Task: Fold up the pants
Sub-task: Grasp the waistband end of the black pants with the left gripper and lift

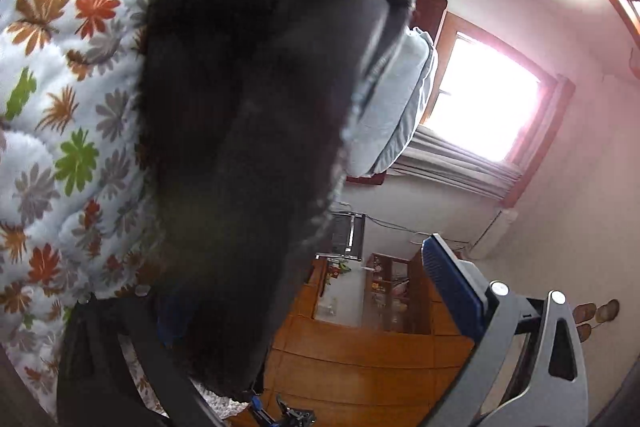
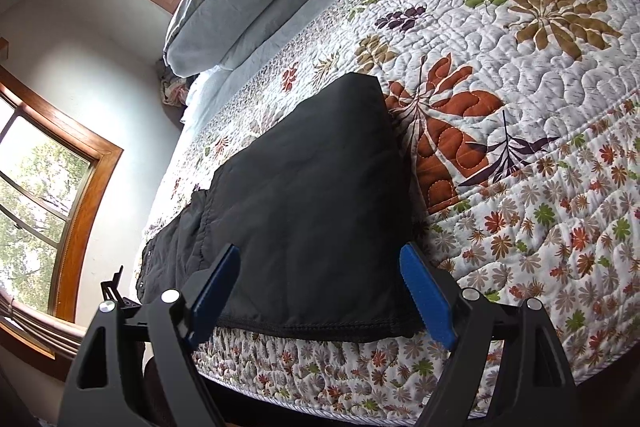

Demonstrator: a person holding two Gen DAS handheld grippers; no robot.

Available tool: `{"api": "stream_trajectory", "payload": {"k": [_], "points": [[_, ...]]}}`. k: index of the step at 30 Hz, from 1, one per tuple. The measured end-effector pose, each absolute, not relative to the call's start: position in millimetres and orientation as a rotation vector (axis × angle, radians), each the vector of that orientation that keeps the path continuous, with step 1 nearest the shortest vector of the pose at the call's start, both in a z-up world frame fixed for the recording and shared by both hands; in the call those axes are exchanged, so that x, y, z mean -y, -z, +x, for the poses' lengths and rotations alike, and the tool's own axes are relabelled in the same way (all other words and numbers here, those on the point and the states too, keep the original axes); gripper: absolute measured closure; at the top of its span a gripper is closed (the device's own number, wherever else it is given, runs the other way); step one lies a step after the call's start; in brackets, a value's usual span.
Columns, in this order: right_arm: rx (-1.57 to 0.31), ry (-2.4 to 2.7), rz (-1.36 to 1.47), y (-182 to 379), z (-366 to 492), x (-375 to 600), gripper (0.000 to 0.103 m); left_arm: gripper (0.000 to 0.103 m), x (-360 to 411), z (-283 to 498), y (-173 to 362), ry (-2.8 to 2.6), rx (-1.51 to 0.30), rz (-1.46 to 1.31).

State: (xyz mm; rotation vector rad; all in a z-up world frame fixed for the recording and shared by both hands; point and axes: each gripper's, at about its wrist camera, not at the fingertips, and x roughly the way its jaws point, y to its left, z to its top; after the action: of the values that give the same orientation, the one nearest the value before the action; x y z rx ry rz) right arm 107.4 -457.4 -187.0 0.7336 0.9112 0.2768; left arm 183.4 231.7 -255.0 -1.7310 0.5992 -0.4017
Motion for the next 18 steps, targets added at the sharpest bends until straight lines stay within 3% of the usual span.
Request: {"api": "stream_trajectory", "payload": {"k": [6, 16, 18], "points": [[-0.903, -0.246, 0.777, 192.6, 103.5, 478.6, 0.011, 0.003, -207.6, 194.8, 219.2, 0.34, -0.681, -1.374], [-0.994, -0.402, 0.838, 225.0, 127.6, 472.0, 0.011, 0.003, -199.8, 212.5, 230.5, 0.384, -0.679, -1.427], [-1.009, -0.43, 0.821, 229.7, 130.7, 462.4, 0.019, 0.003, -203.1, 214.4, 236.3, 0.433, -0.66, -1.453]]}}
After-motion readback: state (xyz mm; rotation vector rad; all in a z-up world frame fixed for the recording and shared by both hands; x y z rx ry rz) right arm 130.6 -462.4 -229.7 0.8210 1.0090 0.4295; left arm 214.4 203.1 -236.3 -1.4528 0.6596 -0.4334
